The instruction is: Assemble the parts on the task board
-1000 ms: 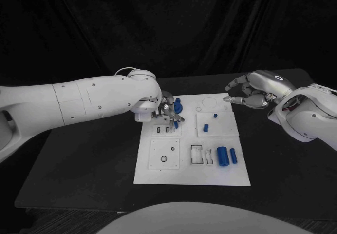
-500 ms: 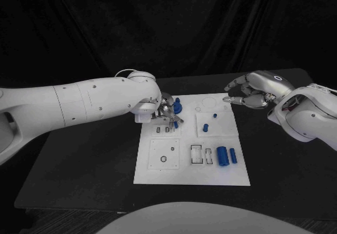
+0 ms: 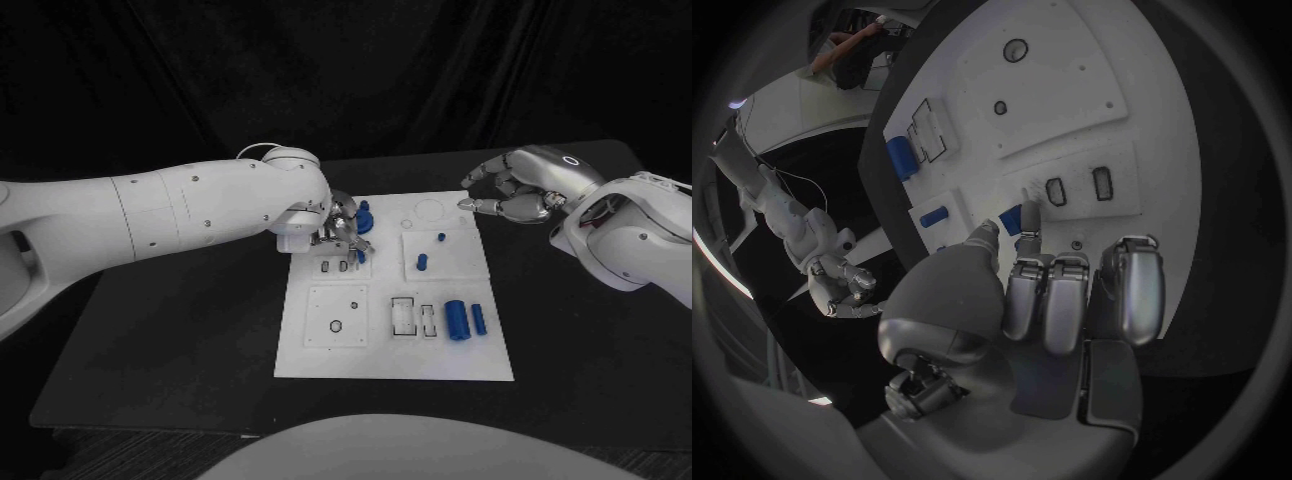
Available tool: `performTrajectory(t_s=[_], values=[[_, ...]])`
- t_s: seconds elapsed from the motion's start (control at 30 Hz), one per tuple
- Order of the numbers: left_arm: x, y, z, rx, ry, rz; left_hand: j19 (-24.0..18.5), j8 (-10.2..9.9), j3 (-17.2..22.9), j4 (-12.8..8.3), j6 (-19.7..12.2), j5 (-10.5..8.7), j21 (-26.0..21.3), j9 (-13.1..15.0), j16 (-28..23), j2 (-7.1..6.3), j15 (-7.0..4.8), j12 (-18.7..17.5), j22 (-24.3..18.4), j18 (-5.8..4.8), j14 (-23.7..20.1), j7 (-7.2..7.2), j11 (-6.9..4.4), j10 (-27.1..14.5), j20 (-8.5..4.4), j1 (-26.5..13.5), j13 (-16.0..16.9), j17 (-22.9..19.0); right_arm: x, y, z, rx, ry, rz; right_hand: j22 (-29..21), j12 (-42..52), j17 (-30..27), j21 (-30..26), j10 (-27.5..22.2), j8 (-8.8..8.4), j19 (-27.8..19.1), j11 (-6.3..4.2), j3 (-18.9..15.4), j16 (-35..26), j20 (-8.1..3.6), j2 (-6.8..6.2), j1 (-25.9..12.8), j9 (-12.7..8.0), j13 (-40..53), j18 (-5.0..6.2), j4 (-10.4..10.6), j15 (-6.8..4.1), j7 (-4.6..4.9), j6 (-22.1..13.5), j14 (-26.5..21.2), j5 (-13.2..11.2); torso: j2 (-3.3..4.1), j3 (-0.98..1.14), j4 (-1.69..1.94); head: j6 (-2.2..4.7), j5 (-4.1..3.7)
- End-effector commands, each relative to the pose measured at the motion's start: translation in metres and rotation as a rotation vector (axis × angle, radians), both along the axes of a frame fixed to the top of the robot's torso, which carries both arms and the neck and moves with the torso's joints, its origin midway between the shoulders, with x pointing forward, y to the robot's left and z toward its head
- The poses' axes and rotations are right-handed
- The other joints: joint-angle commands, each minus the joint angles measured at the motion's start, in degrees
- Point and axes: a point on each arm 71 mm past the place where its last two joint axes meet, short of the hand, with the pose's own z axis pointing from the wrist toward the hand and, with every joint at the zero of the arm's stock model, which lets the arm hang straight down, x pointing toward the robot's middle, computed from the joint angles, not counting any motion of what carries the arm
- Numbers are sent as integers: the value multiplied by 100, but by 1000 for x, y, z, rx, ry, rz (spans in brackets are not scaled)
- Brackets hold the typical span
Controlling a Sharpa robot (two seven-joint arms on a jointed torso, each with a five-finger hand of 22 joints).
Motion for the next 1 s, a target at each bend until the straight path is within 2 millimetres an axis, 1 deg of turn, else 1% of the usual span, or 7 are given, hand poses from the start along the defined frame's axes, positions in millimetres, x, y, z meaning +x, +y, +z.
performTrajectory(t_s=[0.03,0.13,0.23,0.43,0.67,0.8,1.0], values=[[-1,-3,-1,-13,7,-23,-42,-40,58,-10,10,53,-36,14,15,15,5,15,621,58,606,4,-2,588,11,60,1505,1509,1,-1,-1,-5,8,-11,896,15,1505,-26,607,3,5,33,3,15,5,29,53,-7,1509,13,-47,54,4,24,596,20,-6,1,-3,1,7],[-1,-3,-1,-14,7,-24,-42,-75,117,-52,14,99,-41,29,15,15,3,15,625,58,606,0,-5,588,9,98,1505,1509,1,-1,-2,-6,9,-11,894,15,1505,-30,607,2,4,34,5,15,6,31,72,-12,1509,14,-63,54,5,27,596,23,-5,1,-3,1,25],[-1,-3,-1,-15,7,-24,-48,-108,182,-101,21,123,-50,46,15,8,0,15,623,60,606,-5,-9,588,6,142,1505,1509,1,-1,-2,-8,11,-11,893,15,1505,-35,607,-2,2,35,5,15,8,21,119,-22,1509,15,-104,55,6,30,596,25,0,3,-2,1,15],[-1,-2,-2,-12,10,-24,-42,-122,242,-144,52,131,-51,68,15,-1,-4,15,631,59,606,-14,-15,588,3,174,1505,1509,1,-2,-3,-10,15,-11,891,15,1505,-43,607,-6,-1,35,7,15,10,15,161,-32,1509,17,-140,57,6,30,596,30,3,9,-4,1,12],[-1,-1,-2,-7,16,-25,-51,-124,285,-171,95,139,-60,90,15,-13,-9,15,627,62,606,-27,-23,588,0,187,1505,1509,1,-2,-5,-12,19,-11,890,15,1505,-46,607,-8,-2,36,10,15,10,14,183,-36,1509,17,-159,57,7,30,596,35,9,7,-2,1,17],[-1,-1,-2,-7,18,-26,-53,-137,328,-201,108,157,-64,104,15,-24,-14,15,628,63,606,-35,-31,588,-4,206,1505,1509,1,-2,-5,-13,21,-12,889,15,1505,-50,607,-9,-3,36,11,15,11,14,194,-39,1509,18,-168,57,8,30,596,38,11,9,-1,1,25],[-1,-2,-3,-8,19,-29,-50,-191,471,-287,128,252,-72,144,15,-62,-28,15,638,63,606,-47,-44,588,-18,246,1505,1509,1,-2,-6,-14,22,-11,889,15,1505,-51,607,-11,-4,37,14,15,11,14,214,-43,1509,18,-185,58,9,31,596,43,9,9,1,1,22]])
